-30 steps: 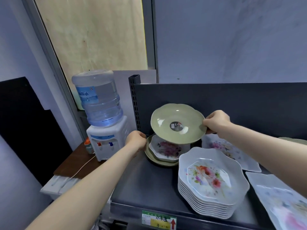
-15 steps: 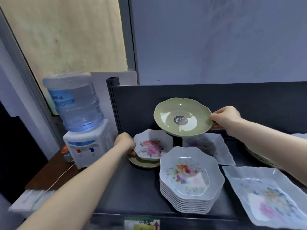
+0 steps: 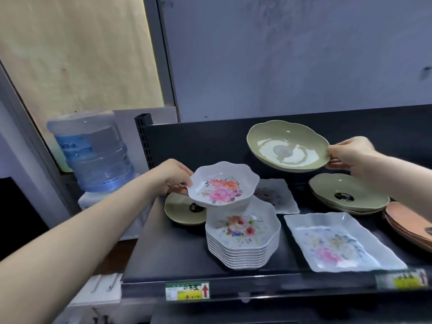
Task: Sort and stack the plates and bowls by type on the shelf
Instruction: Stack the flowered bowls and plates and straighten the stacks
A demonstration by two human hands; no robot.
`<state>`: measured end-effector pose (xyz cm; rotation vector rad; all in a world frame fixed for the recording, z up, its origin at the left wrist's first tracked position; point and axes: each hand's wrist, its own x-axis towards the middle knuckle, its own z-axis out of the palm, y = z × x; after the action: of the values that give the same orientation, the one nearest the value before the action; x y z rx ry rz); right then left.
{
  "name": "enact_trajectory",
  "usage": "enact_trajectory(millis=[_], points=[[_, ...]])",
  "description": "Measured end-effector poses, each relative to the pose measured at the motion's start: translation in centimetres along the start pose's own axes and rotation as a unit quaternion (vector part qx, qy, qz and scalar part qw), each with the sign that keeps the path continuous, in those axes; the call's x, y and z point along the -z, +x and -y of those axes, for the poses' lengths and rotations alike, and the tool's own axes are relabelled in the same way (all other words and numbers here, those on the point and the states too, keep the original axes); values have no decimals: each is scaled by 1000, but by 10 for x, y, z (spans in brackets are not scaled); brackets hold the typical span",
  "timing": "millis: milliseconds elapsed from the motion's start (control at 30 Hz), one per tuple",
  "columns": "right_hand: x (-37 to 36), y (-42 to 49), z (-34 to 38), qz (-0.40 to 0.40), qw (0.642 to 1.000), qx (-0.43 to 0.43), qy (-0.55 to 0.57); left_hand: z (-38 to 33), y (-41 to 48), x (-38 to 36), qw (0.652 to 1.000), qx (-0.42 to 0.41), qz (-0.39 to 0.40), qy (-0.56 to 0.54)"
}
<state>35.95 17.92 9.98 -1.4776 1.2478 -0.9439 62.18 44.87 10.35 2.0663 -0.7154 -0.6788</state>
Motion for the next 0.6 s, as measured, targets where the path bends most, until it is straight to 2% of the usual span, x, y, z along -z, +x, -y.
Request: enact_trajectory(millis=[133, 333, 600], points=[[22, -8, -16, -10, 1000, -18, 11, 4, -12, -22, 999, -11, 28, 26], [47, -11, -42, -46, 998, -29, 14, 18, -27, -49, 997, -8, 28, 67], [75, 7, -59, -43, 998, -32, 21, 30, -30, -58, 987, -24, -58, 151]])
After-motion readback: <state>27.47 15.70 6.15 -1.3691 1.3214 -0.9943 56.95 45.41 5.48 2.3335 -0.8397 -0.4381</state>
